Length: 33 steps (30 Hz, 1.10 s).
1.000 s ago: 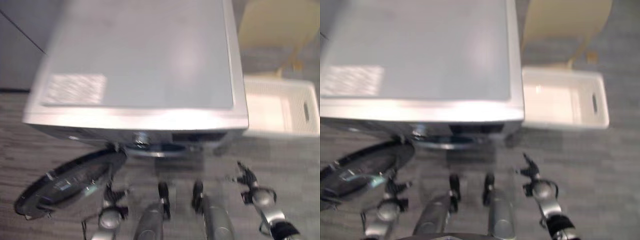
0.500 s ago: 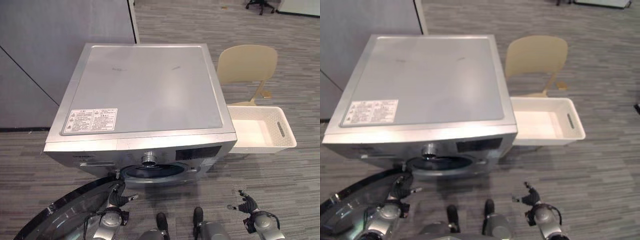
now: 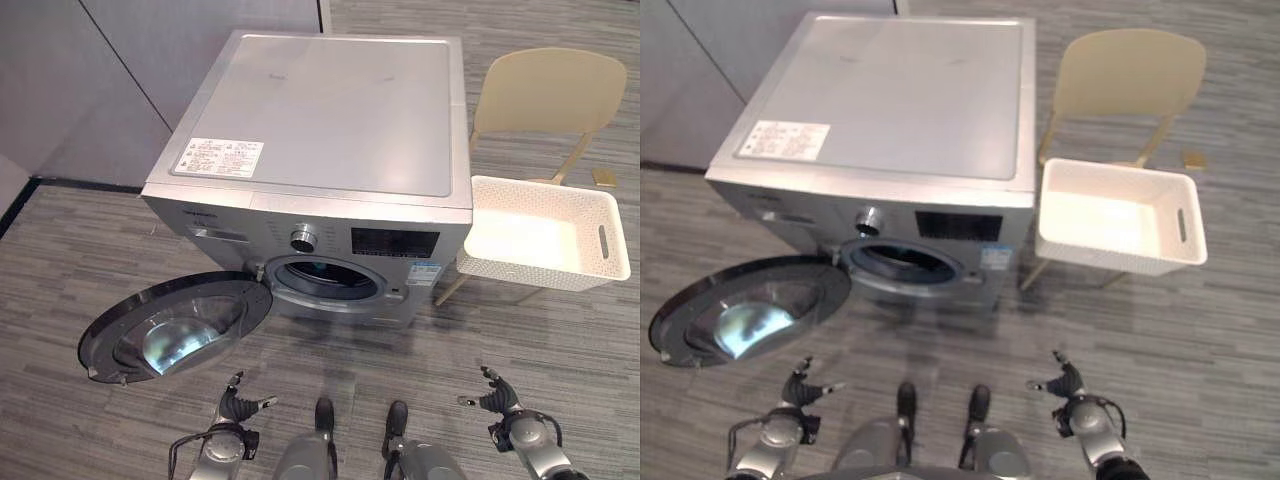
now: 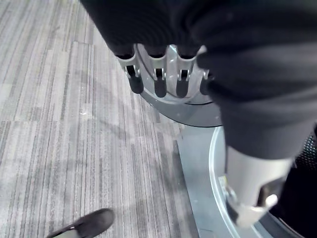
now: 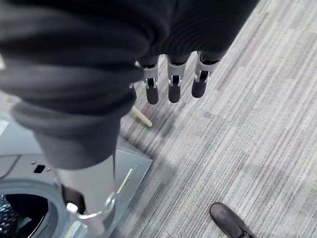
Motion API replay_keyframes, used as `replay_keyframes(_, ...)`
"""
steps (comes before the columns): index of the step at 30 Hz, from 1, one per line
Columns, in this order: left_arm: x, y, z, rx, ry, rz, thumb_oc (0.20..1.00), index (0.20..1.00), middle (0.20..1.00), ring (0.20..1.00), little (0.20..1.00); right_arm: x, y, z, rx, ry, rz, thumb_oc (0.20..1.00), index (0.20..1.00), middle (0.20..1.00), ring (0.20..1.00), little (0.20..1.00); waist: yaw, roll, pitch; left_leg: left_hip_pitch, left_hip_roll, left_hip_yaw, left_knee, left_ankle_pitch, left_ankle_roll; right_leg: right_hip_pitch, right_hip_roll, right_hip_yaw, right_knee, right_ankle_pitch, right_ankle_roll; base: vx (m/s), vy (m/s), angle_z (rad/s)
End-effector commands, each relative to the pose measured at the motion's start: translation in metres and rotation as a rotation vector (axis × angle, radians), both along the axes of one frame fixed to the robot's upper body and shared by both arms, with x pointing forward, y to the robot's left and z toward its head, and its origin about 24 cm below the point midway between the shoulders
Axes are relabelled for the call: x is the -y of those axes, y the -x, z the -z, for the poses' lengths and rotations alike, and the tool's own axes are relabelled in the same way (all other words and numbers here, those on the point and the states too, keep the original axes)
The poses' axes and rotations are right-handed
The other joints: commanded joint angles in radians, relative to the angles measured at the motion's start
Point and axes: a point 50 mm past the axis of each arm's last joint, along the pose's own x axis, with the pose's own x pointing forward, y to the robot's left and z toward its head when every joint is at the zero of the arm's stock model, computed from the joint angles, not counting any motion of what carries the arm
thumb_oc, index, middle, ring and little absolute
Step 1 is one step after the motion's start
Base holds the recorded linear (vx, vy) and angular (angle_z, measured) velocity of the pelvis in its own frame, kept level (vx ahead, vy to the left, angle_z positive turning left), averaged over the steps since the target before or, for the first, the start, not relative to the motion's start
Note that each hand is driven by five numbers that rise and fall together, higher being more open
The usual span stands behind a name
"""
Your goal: Grab the laundry basket,head to the washer,open it,put in the laundry and shut it.
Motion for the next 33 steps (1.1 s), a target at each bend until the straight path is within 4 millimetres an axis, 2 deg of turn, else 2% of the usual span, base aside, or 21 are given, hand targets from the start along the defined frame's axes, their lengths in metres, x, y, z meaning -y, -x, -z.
replay_keyframes(1, -0.006, -0.018, -0.014, 0.080, -0.049, 0.028, 1.000, 1.000, 1.000, 1.000, 1.000, 0.004, 0.000, 0.000, 0.004, -0.001, 0.009, 1.000, 1.000, 1.000, 1.000, 1.000, 0.004, -0.019, -0.055, -0.073, -0.030, 0.011, 0.007, -0.045, 0.037, 0.008, -0.026, 0.043, 0.081, -0.118, 0.114, 0.10, 0.090, 0.24)
replay_keyframes(5, -0.010, -0.027, -0.025, 0.130, -0.079, 0.057, 1.000, 1.000, 1.000, 1.000, 1.000, 0.003, 0.002, 0.001, -0.003, -0.002, 0.008, 1.000, 1.000, 1.000, 1.000, 1.000, 0.002, -0.026, -0.070, -0.036, -0.032, 0.023, -0.022, -0.049, 0.042, 0.033, -0.030, 0.044, 0.070, -0.114, 0.124, 0.09, 0.084, 0.02)
replay_keyframes(7, -0.021, -0.044, -0.045, 0.200, -0.186, 0.130, 1.000, 1.000, 1.000, 1.000, 1.000, 0.003, 0.002, 0.001, -0.008, 0.005, -0.013, 1.000, 1.000, 1.000, 1.000, 1.000, 0.000, -0.033, -0.081, -0.015, -0.032, 0.033, -0.040, -0.055, 0.046, 0.040, -0.033, 0.053, 0.070, -0.109, 0.133, 0.08, 0.080, -0.09)
replay_keyframes(8, -0.021, -0.044, -0.045, 0.200, -0.186, 0.130, 1.000, 1.000, 1.000, 1.000, 1.000, 0.002, 0.002, 0.001, -0.008, 0.004, -0.013, 1.000, 1.000, 1.000, 1.000, 1.000, 0.002, -0.034, -0.080, -0.013, -0.032, 0.034, -0.041, -0.054, 0.046, 0.041, -0.033, 0.055, 0.070, -0.109, 0.133, 0.08, 0.110, -0.16)
replay_keyframes(9, -0.031, -0.060, -0.065, 0.257, -0.292, 0.202, 1.000, 1.000, 1.000, 1.000, 1.000, 0.004, -0.001, -0.002, 0.004, 0.010, -0.031, 1.000, 1.000, 1.000, 1.000, 1.000, -0.003, -0.036, -0.085, -0.001, -0.032, 0.045, -0.056, -0.057, 0.048, 0.041, -0.034, 0.065, 0.071, -0.105, 0.140, 0.06, 0.083, -0.17)
replay_keyframes(13, -0.061, -0.095, -0.119, 0.367, -0.540, 0.304, 1.000, 1.000, 1.000, 1.000, 1.000, 0.011, -0.003, -0.009, 0.015, 0.043, -0.082, 1.000, 1.000, 1.000, 1.000, 1.000, -0.016, -0.040, -0.091, 0.011, -0.031, 0.061, -0.072, -0.059, 0.049, 0.034, -0.034, 0.078, 0.067, -0.094, 0.152, 0.04, 0.057, -0.19)
replay_keyframes(14, -0.061, -0.095, -0.120, 0.367, -0.540, 0.304, 1.000, 1.000, 1.000, 1.000, 1.000, 0.011, -0.003, -0.009, 0.015, 0.042, -0.082, 1.000, 1.000, 1.000, 1.000, 1.000, -0.016, -0.040, -0.091, 0.012, -0.031, 0.061, -0.072, -0.059, 0.049, 0.034, -0.034, 0.079, 0.067, -0.094, 0.152, 0.01, 0.034, -0.07)
replay_keyframes(15, -0.082, -0.106, -0.146, 0.375, -0.678, 0.319, 1.000, 1.000, 1.000, 1.000, 1.000, 0.015, -0.004, -0.013, 0.017, 0.056, -0.105, 1.000, 1.000, 1.000, 1.000, 1.000, -0.022, -0.042, -0.093, 0.013, -0.029, 0.068, -0.079, -0.058, 0.050, 0.029, -0.033, 0.085, 0.060, -0.087, 0.156, 0.01, 0.030, -0.15)
replay_keyframes(16, -0.094, -0.111, -0.158, 0.364, -0.759, 0.319, 1.000, 1.000, 1.000, 1.000, 1.000, 0.016, -0.005, -0.015, 0.021, 0.063, -0.119, 1.000, 1.000, 1.000, 1.000, 1.000, -0.025, -0.043, -0.093, 0.013, -0.027, 0.070, -0.083, -0.057, 0.051, 0.024, -0.032, 0.090, 0.057, -0.083, 0.158, 0.01, 0.045, -0.21)
replay_keyframes(17, -0.117, -0.113, -0.170, 0.299, -0.866, 0.301, 1.000, 1.000, 1.000, 1.000, 1.000, 0.018, -0.006, -0.018, 0.022, 0.078, -0.146, 1.000, 1.000, 1.000, 1.000, 1.000, -0.034, -0.044, -0.094, 0.009, -0.026, 0.075, -0.087, -0.056, 0.052, 0.014, -0.030, 0.099, 0.052, -0.075, 0.162, 0.00, 0.022, -0.21)
replay_keyframes(18, -0.116, -0.114, -0.171, 0.300, -0.867, 0.301, 1.000, 1.000, 1.000, 1.000, 1.000, 0.018, -0.006, -0.018, 0.022, 0.077, -0.145, 1.000, 1.000, 1.000, 1.000, 1.000, -0.033, -0.045, -0.094, 0.008, -0.026, 0.075, -0.086, -0.056, 0.052, 0.013, -0.030, 0.100, 0.052, -0.075, 0.162, -0.02, 0.023, -0.15)
replay_keyframes(22, -0.157, -0.113, -0.186, 0.153, -0.955, 0.193, 1.000, 1.000, 1.000, 1.000, 1.000, 0.019, -0.010, -0.021, 0.013, 0.098, -0.188, 1.000, 1.000, 1.000, 1.000, 1.000, -0.047, -0.055, -0.084, -0.026, -0.018, 0.085, -0.086, -0.047, 0.053, -0.031, -0.023, 0.117, 0.049, -0.058, 0.166, -0.06, 0.008, -0.24)
replay_keyframes(23, -0.173, -0.108, -0.192, 0.090, -0.986, 0.156, 1.000, 1.000, 1.000, 1.000, 1.000, 0.019, -0.013, -0.023, 0.015, 0.107, -0.200, 1.000, 1.000, 1.000, 1.000, 1.000, -0.050, -0.066, -0.072, -0.051, -0.011, 0.088, -0.083, -0.041, 0.054, -0.058, -0.020, 0.121, 0.051, -0.049, 0.168, -0.07, -0.005, -0.12)
replay_keyframes(25, -0.178, -0.106, -0.194, 0.069, -0.995, 0.144, 1.000, 1.000, 1.000, 1.000, 1.000, 0.018, -0.015, -0.023, 0.018, 0.109, -0.207, 1.000, 1.000, 1.000, 1.000, 1.000, -0.050, -0.071, -0.065, -0.064, -0.009, 0.087, -0.078, -0.040, 0.055, -0.069, -0.019, 0.121, 0.052, -0.045, 0.168, -0.08, -0.009, -0.20)
replay_keyframes(28, -0.197, -0.092, -0.196, -0.017, -1.007, 0.091, 1.000, 1.000, 1.000, 1.000, 1.000, 0.017, -0.016, -0.025, 0.023, 0.109, -0.221, 1.000, 1.000, 1.000, 1.000, 1.000, -0.048, -0.100, -0.039, -0.113, 0.001, 0.080, -0.061, -0.031, 0.055, -0.109, -0.013, 0.123, 0.055, -0.029, 0.168, -0.08, -0.017, -0.08)
replay_keyframes(30, -0.200, -0.088, -0.194, -0.044, -1.013, 0.091, 1.000, 1.000, 1.000, 1.000, 1.000, 0.017, -0.017, -0.025, 0.025, 0.107, -0.222, 1.000, 1.000, 1.000, 1.000, 1.000, -0.048, -0.106, -0.035, -0.122, 0.003, 0.078, -0.059, -0.028, 0.055, -0.116, -0.013, 0.121, 0.055, -0.026, 0.168, 0.00, 0.000, 0.00)
replay_keyframes(33, -0.205, -0.074, -0.180, -0.121, -0.998, 0.086, 1.000, 1.000, 1.000, 1.000, 1.000, 0.016, -0.016, -0.024, 0.024, 0.102, -0.220, 1.000, 1.000, 1.000, 1.000, 1.000, -0.045, -0.121, -0.022, -0.139, 0.007, 0.072, -0.057, -0.021, 0.052, -0.129, -0.013, 0.111, 0.050, -0.019, 0.169, -0.01, -0.001, 0.03)
